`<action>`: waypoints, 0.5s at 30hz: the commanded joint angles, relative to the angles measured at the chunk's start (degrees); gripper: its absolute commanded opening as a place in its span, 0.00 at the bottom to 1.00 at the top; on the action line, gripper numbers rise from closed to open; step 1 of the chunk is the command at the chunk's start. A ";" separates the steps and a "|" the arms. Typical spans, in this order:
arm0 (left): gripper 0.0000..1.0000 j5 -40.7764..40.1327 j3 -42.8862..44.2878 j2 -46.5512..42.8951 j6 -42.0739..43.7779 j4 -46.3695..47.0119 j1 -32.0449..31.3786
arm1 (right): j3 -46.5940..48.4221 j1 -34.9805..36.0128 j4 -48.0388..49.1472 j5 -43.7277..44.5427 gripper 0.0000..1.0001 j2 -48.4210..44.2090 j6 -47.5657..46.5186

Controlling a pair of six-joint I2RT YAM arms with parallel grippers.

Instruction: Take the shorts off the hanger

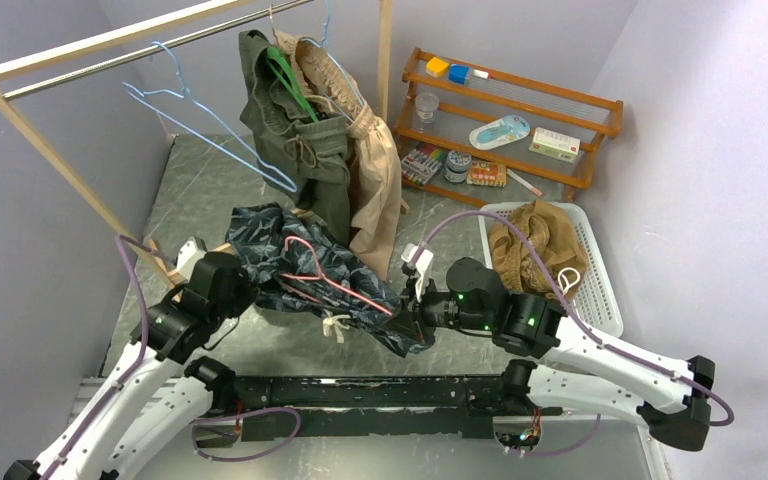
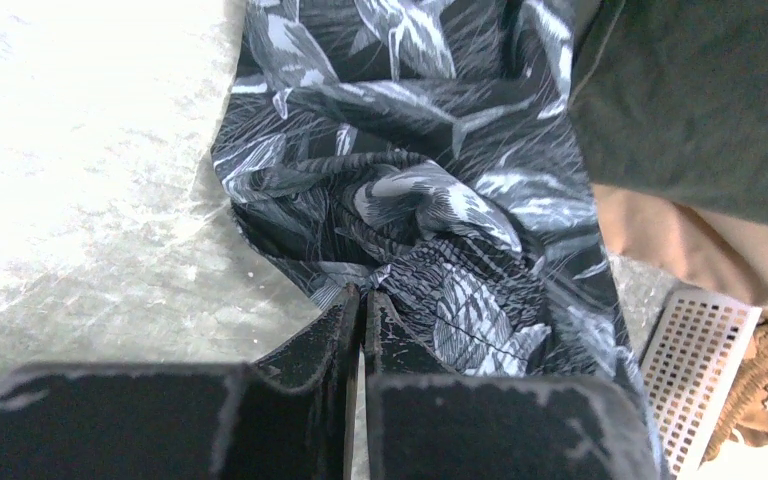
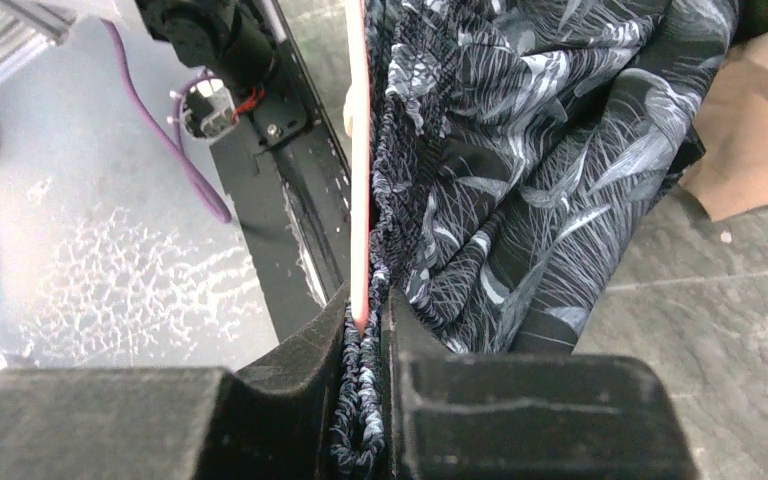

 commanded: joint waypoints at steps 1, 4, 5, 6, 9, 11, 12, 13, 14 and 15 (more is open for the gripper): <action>0.07 -13.05 4.00 4.62 -0.14 -6.17 0.43 | 1.45 0.05 -5.09 -5.38 0.00 -3.07 -2.59; 0.07 -16.73 5.48 6.55 1.16 -4.49 0.47 | 1.13 0.08 -7.63 -8.27 0.00 -4.88 -3.20; 0.07 -17.89 5.92 7.36 1.79 -4.09 0.48 | 0.90 0.05 -8.28 -9.66 0.00 -5.45 -3.41; 0.07 -18.89 6.46 8.28 2.12 -4.10 0.46 | 0.60 0.06 -8.93 -10.23 0.00 -6.10 -3.68; 0.07 -20.16 7.21 11.09 2.61 -4.03 0.54 | 0.30 0.10 -9.30 -10.25 0.00 -8.01 -3.73; 0.07 -20.31 6.89 12.16 2.81 -3.37 0.74 | -0.06 0.09 -8.58 -11.03 0.00 -10.22 -4.21; 0.07 -19.58 6.65 12.42 3.11 -2.71 0.99 | -0.30 0.11 -8.22 -10.52 0.00 -11.16 -4.19; 0.07 -18.68 6.40 12.55 3.47 -2.04 1.23 | -0.58 0.06 -7.54 -9.16 0.00 -12.28 -3.70; 0.07 -17.75 6.06 12.53 3.79 -1.32 1.39 | -1.01 0.05 -6.73 -7.69 0.00 -13.61 -3.33; 0.07 -17.32 5.66 12.55 3.77 -1.22 1.61 | -1.54 0.10 -5.77 -6.27 0.00 -14.92 -3.13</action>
